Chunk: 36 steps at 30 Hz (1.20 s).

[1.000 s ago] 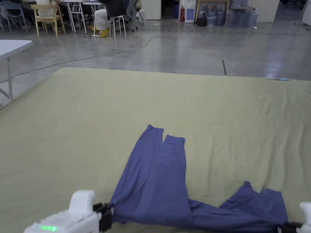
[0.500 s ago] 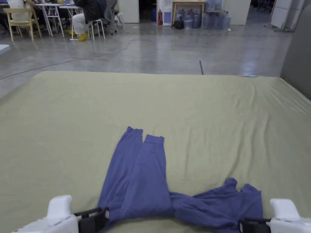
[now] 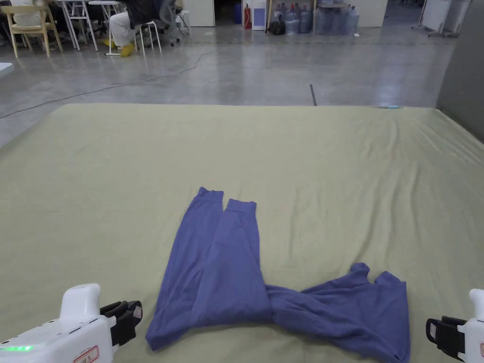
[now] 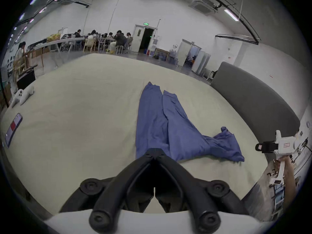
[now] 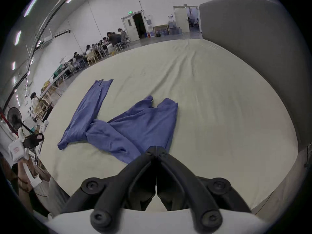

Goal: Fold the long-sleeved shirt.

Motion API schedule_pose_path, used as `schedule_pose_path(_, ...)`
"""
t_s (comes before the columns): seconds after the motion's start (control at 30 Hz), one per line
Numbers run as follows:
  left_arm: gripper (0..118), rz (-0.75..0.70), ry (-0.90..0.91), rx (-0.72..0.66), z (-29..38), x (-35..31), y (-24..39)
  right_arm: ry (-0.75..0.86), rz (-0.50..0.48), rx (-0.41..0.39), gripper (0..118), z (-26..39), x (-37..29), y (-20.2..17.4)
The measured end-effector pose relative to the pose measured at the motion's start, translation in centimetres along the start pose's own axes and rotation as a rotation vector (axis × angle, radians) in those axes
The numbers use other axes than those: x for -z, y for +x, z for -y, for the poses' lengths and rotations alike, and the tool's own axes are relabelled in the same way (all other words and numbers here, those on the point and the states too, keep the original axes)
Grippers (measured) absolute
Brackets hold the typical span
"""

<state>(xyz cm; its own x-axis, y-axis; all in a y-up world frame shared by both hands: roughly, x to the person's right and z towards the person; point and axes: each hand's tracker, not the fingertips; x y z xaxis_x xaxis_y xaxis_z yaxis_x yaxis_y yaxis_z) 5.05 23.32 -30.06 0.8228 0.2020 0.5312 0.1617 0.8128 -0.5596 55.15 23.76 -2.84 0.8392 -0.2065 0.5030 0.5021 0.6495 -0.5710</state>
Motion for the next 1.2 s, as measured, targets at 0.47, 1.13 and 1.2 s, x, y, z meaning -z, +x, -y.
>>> schedule_pose_path(0.47,113,0.147,-0.238,0.13,-11.9,19.9,9.8,-0.063,0.01,-0.027,2,-0.8,3.2,-0.3)
schedule_pose_path(1.13,0,0.126,-0.413,0.449,-10.6,29.8,17.2,-0.195,0.063,-0.079,97,-6.2,12.2,1.2)
schedule_pose_path(1.2,0,0.13,-0.387,0.387,-11.4,29.0,16.6,-0.194,0.087,-0.061,100,-7.0,14.6,1.2)
